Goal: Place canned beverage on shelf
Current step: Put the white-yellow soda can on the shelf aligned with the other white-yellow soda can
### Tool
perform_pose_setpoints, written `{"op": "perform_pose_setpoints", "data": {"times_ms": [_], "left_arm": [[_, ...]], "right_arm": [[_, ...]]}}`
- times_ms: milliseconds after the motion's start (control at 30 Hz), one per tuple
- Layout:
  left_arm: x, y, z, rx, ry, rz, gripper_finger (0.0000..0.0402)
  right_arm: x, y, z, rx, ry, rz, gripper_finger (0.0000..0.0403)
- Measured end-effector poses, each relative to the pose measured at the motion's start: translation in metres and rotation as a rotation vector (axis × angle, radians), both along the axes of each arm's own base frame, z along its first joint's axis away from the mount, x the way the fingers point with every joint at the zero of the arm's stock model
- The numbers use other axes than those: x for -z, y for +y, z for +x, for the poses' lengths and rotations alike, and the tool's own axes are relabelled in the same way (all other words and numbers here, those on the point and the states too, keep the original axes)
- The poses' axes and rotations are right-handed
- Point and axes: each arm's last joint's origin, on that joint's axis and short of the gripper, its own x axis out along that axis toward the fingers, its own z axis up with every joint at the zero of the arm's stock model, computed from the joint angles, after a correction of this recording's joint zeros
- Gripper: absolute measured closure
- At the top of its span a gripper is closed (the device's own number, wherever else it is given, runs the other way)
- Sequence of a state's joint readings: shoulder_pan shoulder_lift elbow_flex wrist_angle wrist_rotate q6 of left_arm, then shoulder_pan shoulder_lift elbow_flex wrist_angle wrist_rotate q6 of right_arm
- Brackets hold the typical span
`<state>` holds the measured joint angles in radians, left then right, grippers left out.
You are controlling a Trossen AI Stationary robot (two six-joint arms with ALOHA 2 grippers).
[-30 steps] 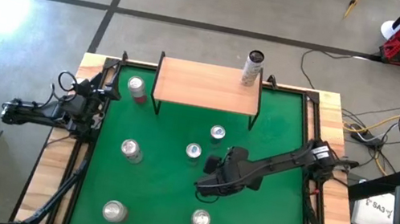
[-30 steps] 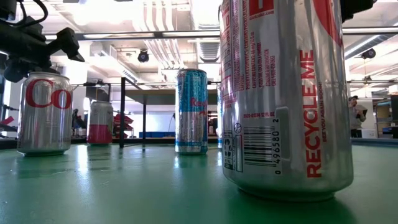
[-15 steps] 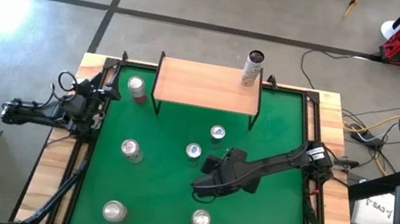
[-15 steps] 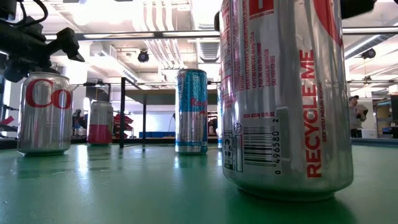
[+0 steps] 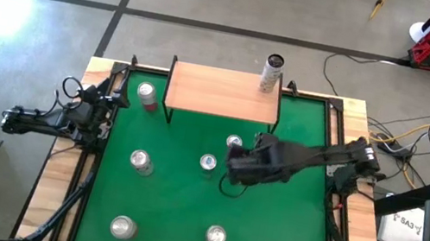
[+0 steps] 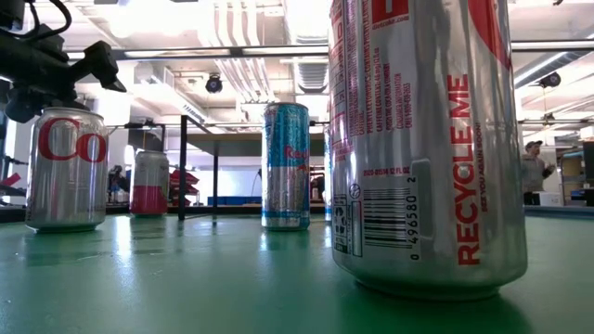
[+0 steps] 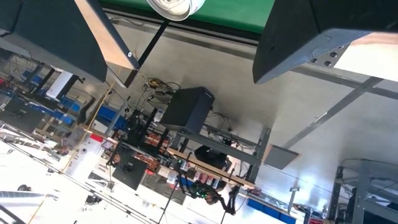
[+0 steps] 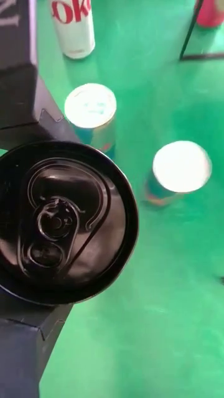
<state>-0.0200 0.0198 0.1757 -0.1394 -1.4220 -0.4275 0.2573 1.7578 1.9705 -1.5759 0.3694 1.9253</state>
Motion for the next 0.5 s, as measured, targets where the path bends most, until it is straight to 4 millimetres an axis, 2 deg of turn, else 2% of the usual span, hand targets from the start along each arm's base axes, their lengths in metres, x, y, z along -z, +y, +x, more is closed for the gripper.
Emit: {"op": "perform_pose_setpoints", "data": {"times_ms": [300, 500], "left_arm": [[0.0, 0.0, 0.0, 0.0, 0.0, 0.0, 0.0013], [0.0, 0.0, 0.0, 0.0, 0.0, 0.0, 0.0013]], "right_arm": [[-0.037, -0.045, -0.026, -0.113, -0.038, -0.088, 0.0162], [-0.051, -0.072, -0.039, -0.166, -0.024, -0.177, 0.0162]]}}
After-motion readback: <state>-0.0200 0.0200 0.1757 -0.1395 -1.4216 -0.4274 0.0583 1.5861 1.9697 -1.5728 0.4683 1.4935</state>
